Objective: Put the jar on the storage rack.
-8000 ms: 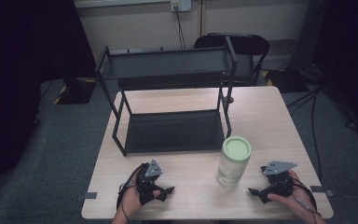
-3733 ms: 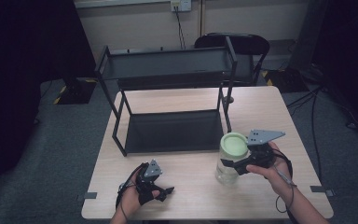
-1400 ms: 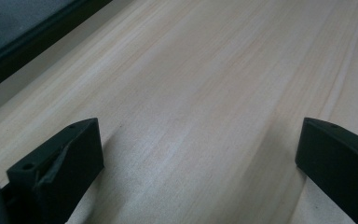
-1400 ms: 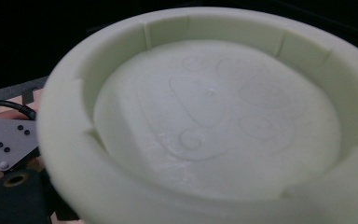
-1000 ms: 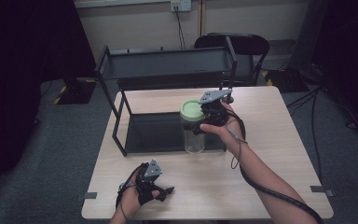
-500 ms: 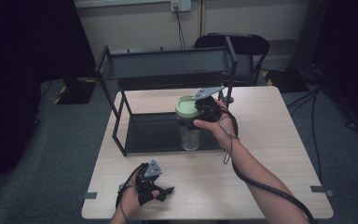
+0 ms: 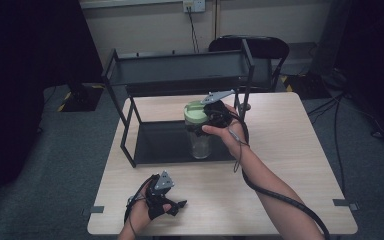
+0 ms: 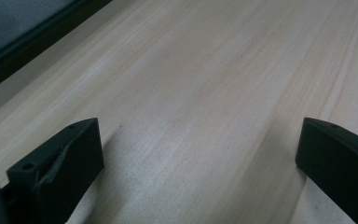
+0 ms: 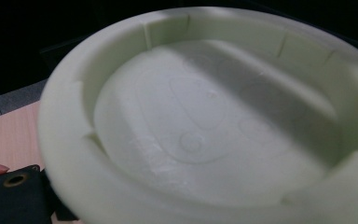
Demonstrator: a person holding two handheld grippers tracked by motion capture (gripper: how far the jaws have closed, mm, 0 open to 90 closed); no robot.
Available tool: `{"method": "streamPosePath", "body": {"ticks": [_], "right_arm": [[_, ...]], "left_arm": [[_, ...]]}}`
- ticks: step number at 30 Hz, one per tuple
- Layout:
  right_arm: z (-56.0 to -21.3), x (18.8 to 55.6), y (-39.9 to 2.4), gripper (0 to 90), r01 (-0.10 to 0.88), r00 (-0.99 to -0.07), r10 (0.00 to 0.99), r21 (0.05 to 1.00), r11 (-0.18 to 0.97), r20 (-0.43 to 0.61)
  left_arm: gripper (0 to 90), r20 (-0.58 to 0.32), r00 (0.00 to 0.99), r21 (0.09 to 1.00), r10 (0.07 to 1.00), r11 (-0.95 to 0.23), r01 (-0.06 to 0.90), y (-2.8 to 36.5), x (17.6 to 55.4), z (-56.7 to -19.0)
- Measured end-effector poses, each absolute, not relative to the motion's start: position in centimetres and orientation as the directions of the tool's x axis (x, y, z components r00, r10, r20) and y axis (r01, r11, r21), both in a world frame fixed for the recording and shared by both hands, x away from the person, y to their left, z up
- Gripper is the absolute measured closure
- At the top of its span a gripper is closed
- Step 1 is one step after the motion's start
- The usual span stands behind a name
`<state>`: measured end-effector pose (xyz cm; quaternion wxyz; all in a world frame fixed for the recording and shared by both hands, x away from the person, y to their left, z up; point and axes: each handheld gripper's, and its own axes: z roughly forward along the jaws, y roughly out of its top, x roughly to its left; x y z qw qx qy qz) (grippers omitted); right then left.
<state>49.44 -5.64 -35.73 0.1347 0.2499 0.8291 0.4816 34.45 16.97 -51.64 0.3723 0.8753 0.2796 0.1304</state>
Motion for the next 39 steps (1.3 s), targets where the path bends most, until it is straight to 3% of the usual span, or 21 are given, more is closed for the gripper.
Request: {"method": "streamPosePath", "body": {"ticks": [39], "right_arm": [[-37.3,52.8,-2.6,10.9,0.307,-0.805,0.592,0.869,0.387,0.021]], "left_arm": [[0.0,0.019,0.809,0.725,0.587,-0.565,0.393,17.0,34.4,-51.6]]}}
